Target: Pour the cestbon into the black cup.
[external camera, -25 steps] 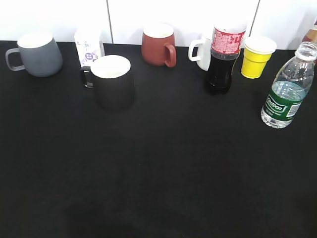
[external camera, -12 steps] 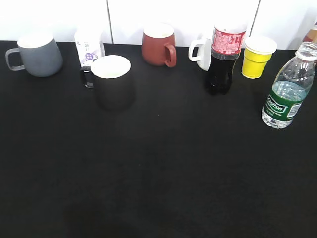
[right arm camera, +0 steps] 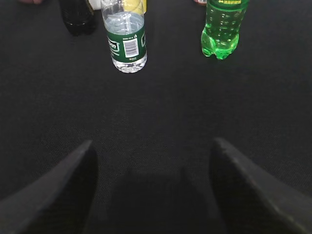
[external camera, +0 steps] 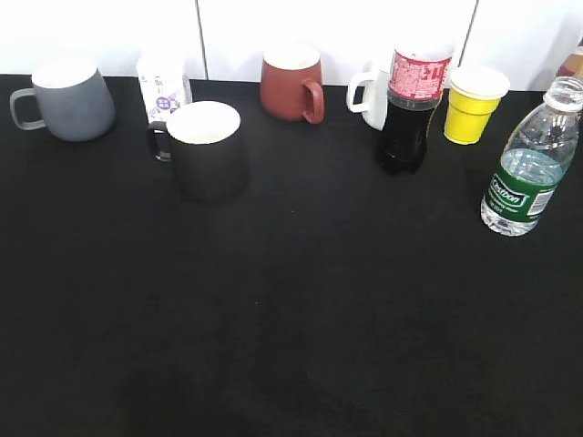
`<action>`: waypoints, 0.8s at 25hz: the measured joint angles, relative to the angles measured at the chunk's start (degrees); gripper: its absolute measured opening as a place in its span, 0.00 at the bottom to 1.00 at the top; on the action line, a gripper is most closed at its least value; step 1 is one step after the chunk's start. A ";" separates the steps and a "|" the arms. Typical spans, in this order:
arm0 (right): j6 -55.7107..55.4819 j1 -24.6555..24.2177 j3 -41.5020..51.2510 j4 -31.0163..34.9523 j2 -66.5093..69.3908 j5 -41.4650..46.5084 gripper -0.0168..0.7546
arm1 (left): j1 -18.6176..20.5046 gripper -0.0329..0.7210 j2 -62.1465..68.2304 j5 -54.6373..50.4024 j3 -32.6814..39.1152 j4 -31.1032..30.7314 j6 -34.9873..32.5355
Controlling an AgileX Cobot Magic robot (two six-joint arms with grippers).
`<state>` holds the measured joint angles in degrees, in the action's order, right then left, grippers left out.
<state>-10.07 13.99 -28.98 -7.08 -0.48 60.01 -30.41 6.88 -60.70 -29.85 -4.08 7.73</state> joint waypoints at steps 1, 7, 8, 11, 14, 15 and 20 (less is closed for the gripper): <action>0.00 0.00 0.00 0.00 0.00 -0.05 0.72 | 0.00 0.36 0.00 0.00 0.00 0.00 0.00; 0.00 -0.59 0.00 0.00 0.00 -0.11 0.72 | 2.34 0.36 0.00 0.00 0.00 -0.05 0.00; 0.00 -1.57 0.00 0.00 0.00 -0.11 0.72 | 5.51 0.36 -0.50 0.00 0.00 -0.05 0.00; 0.00 -7.39 0.00 0.00 0.00 -0.11 0.72 | 16.33 0.36 -5.40 0.00 0.06 -0.05 0.00; 0.00 -13.56 0.00 0.05 0.00 -0.11 0.72 | 24.32 0.36 -7.31 -0.11 0.06 -0.05 0.00; 0.00 -15.24 0.00 0.05 0.00 -0.11 0.72 | 26.07 0.36 -7.31 -0.11 0.06 -0.05 0.00; 0.00 -15.87 0.00 0.05 0.00 -0.17 0.72 | 28.01 0.36 -7.31 -0.05 0.06 -0.05 -0.02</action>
<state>-10.07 -1.88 -28.98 -7.03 -0.48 59.84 -2.40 -0.43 -60.76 -29.79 -4.13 7.71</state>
